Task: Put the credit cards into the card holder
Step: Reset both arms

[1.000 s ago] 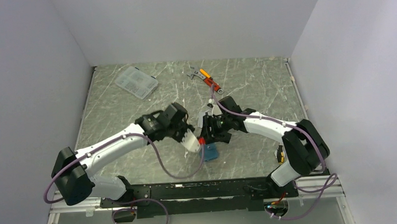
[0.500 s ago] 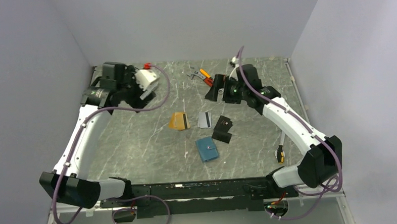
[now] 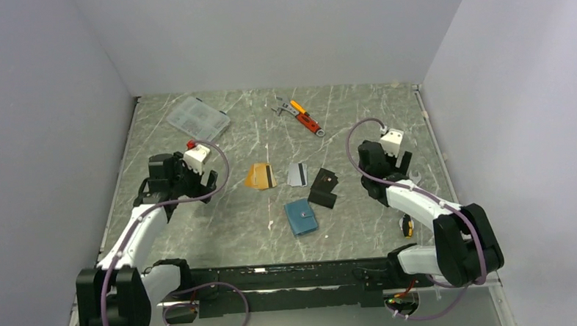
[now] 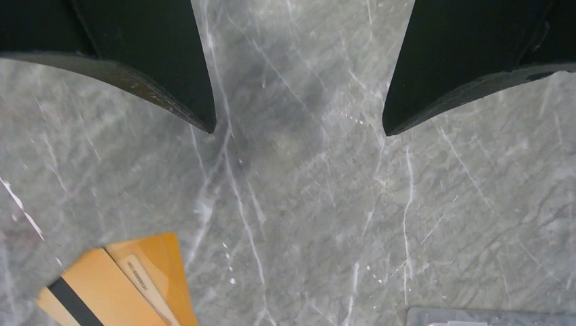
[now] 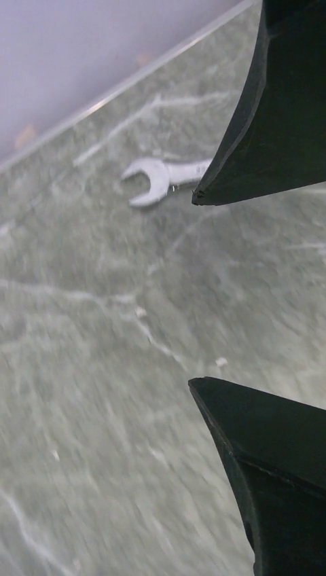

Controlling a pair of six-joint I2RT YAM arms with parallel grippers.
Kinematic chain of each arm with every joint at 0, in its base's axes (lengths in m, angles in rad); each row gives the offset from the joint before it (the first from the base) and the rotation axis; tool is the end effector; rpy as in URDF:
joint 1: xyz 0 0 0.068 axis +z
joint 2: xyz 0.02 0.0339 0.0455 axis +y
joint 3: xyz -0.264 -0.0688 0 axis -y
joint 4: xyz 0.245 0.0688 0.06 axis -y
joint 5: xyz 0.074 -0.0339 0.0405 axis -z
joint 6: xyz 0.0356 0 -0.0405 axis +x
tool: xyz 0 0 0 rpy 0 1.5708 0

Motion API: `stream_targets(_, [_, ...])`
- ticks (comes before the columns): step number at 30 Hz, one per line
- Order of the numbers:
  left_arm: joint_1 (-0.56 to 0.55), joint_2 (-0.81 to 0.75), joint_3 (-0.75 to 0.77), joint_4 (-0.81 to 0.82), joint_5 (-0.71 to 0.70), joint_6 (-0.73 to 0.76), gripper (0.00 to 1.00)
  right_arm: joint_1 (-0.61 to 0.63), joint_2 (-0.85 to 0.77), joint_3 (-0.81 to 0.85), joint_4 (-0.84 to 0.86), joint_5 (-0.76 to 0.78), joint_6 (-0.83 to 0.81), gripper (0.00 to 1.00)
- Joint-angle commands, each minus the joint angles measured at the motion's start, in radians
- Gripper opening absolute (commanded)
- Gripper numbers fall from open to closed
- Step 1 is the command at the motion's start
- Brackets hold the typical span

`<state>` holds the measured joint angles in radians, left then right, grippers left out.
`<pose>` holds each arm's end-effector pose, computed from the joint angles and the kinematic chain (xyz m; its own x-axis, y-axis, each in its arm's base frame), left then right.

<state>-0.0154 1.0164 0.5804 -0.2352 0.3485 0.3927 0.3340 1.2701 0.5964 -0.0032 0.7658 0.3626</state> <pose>0.2124 -0.0154 0.2220 -0.4667 0.3669 -0.8047 0.4984 0.8608 0.1035 0.2428 0.0581 0.1973 -0.4561 0.1124 -0.8828 0.4662 0.8752 -0.1294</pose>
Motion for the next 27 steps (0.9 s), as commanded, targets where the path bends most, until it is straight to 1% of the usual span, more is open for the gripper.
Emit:
stream_targets(1, [0.052,0.104,-0.005,0.296,0.048,-0.106,0.99,-0.032,0.001,-0.057,0.277,0.201,-0.027,0.99])
stream_targets(4, [0.086,0.151,-0.043,0.396,0.077,-0.134,0.99,-0.048,0.019,-0.138,0.465,0.206,-0.075,0.99])
stream_targets(9, [0.090,0.123,-0.172,0.621,0.088,-0.128,0.99,-0.092,0.066,-0.224,0.653,0.184,-0.109,0.99])
stream_targets(12, [0.091,0.085,-0.292,0.804,0.131,-0.112,0.99,-0.117,0.067,-0.249,0.729,0.135,-0.111,0.99])
stream_targets(14, [0.091,0.056,-0.360,0.929,0.162,-0.091,1.00,-0.132,0.084,-0.230,0.718,0.119,-0.118,0.99])
stream_targets(16, [0.090,0.046,-0.403,1.019,0.168,-0.073,0.99,-0.136,0.106,-0.214,0.723,0.113,-0.142,0.99])
stream_targets(17, [0.091,0.053,-0.407,1.044,0.175,-0.066,0.99,-0.136,0.112,-0.212,0.731,0.105,-0.151,0.99])
stream_targets(20, [0.090,0.082,-0.384,1.045,0.161,-0.068,1.00,-0.136,0.107,-0.223,0.754,0.059,-0.180,0.99])
stream_targets(24, [0.092,0.122,-0.342,1.013,0.133,-0.094,0.99,-0.135,0.080,-0.247,0.776,0.015,-0.190,1.00])
stream_targets(26, [0.093,0.136,-0.340,1.039,0.139,-0.107,0.99,-0.135,0.056,-0.260,0.759,-0.017,-0.164,1.00])
stream_targets(27, [0.094,0.149,-0.352,1.090,0.147,-0.110,0.99,-0.134,0.043,-0.269,0.759,-0.025,-0.151,1.00])
